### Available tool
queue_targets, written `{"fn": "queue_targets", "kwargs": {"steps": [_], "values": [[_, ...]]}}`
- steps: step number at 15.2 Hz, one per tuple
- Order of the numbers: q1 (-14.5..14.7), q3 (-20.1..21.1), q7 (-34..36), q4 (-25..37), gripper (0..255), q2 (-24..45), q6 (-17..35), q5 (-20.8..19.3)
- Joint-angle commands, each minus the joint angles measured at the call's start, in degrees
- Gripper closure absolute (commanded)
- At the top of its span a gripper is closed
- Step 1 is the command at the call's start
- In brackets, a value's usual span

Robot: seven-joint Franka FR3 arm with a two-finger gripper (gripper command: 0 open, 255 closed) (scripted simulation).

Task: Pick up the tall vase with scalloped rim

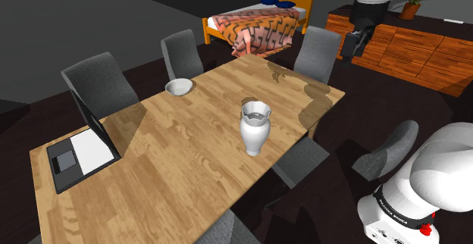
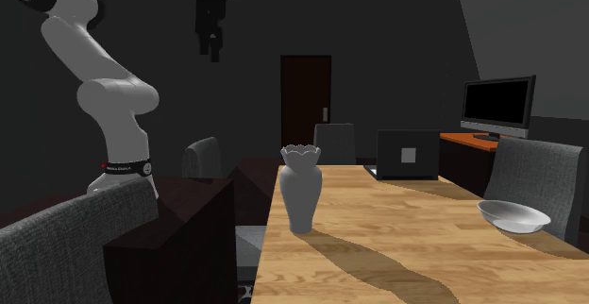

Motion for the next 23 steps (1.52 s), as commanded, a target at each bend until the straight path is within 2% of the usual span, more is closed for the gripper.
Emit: {"fn": "queue_targets", "kwargs": {"steps": [1,12,23], "values": [[0.0,0.0,0.0,0.0,0,0.0,0.0,0.0],[3.0,7.1,9.6,-2.7,0,14.4,17.0,3.2],[5.0,13.2,19.5,4.0,0,35.0,30.5,1.4]]}}
